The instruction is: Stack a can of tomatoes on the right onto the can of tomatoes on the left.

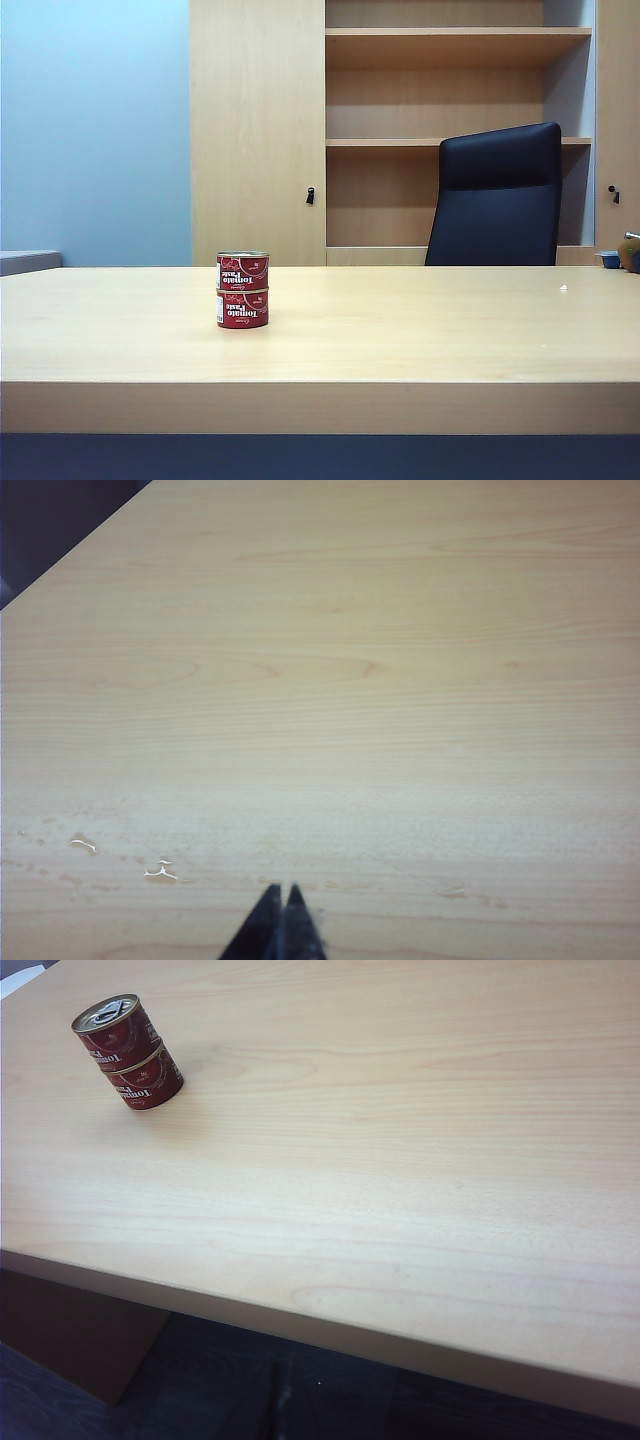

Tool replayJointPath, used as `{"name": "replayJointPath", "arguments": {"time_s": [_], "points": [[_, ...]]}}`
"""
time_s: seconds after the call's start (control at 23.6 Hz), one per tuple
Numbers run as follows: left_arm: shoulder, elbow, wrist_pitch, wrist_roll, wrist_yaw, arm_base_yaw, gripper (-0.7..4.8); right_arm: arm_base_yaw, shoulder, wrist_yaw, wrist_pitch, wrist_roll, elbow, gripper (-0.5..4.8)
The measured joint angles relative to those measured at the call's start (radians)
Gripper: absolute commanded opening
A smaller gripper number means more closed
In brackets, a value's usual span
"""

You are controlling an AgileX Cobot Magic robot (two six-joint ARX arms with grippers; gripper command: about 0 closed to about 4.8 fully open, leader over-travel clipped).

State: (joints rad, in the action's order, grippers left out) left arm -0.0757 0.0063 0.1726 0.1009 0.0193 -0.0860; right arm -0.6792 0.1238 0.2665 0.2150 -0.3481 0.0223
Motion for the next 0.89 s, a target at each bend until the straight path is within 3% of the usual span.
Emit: {"name": "replayJointPath", "arguments": {"time_s": [0.38,0.47,0.55,0.68,0.89], "points": [[0.000,0.000,0.001,0.000,0.000,0.000,-0.05,0.031,-0.094,-0.003,0.000,0.000,0.000,-0.09],[0.000,0.000,0.001,0.000,0.000,0.000,-0.05,0.124,-0.121,-0.003,-0.018,0.001,0.000,-0.08],[0.000,0.000,0.003,0.000,0.000,0.000,-0.05,0.297,-0.124,-0.001,-0.021,0.035,-0.001,-0.08],[0.001,0.000,0.003,0.000,0.000,0.000,-0.05,0.521,-0.124,-0.098,-0.032,0.172,-0.001,-0.08],[0.001,0.000,0.003,0.000,0.000,0.000,-0.05,0.664,-0.124,-0.231,-0.023,0.336,-0.016,-0.08]]}}
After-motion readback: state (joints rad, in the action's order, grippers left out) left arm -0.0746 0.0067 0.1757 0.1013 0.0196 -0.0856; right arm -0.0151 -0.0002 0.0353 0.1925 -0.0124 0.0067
